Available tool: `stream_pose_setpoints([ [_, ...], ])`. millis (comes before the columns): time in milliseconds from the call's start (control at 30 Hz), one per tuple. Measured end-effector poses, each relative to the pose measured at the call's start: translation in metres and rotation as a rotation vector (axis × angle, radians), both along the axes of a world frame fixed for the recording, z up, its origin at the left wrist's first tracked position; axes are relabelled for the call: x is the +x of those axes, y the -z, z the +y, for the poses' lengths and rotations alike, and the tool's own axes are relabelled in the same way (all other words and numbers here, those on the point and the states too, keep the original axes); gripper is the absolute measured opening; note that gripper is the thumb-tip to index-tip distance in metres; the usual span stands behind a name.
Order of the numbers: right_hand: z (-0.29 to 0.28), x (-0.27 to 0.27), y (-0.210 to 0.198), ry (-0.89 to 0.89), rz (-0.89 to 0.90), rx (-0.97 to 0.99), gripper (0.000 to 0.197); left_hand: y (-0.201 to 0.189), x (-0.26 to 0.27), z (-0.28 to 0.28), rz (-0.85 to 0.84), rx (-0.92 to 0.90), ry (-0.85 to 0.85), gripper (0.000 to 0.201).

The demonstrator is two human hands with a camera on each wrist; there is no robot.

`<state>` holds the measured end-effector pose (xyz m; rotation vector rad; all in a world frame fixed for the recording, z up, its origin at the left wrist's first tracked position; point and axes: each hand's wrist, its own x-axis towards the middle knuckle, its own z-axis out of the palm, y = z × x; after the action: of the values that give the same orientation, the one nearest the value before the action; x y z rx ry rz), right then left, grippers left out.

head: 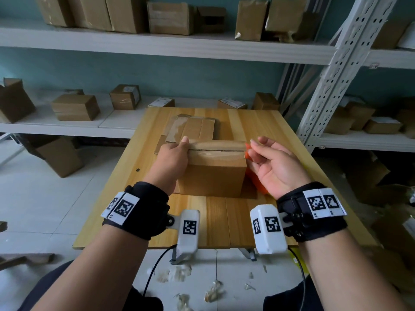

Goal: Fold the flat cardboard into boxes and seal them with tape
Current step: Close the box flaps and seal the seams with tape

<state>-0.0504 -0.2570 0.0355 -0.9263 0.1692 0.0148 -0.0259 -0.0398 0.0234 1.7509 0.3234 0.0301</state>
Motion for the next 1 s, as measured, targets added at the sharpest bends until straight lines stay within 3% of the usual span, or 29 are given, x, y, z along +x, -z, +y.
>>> stream_pose_setpoints([
  [133, 0.019, -0.006, 0.006, 0.032, -0.004, 0.023, 0.023, 0.001, 0.008, 0.010, -0.200, 0.506, -0.039, 0.047],
  [300, 0.026, -0.008, 0.007, 0.090, -0.028, 0.022, 0.027, 0.002, 0.018, 0.010, -0.140, 0.599, -0.038, 0.044],
  [433, 0.024, -0.008, 0.003, 0.084, -0.029, 0.012, 0.028, -0.002, 0.011, 0.003, -0.115, 0.776, -0.040, 0.045],
  [567, 0.024, -0.009, 0.002, 0.097, -0.016, 0.009, 0.031, -0.003, 0.007, 0.000, -0.108, 0.777, -0.025, 0.046],
  [833, 0.026, -0.014, -0.003, 0.144, 0.006, -0.024, 0.068, -0.001, 0.004, 0.009, -0.112, 0.642, -0.014, 0.054],
  [1000, 0.030, -0.011, 0.003, 0.132, 0.034, -0.045, 0.071, -0.012, 0.004, -0.003, -0.112, 0.836, -0.024, 0.025],
])
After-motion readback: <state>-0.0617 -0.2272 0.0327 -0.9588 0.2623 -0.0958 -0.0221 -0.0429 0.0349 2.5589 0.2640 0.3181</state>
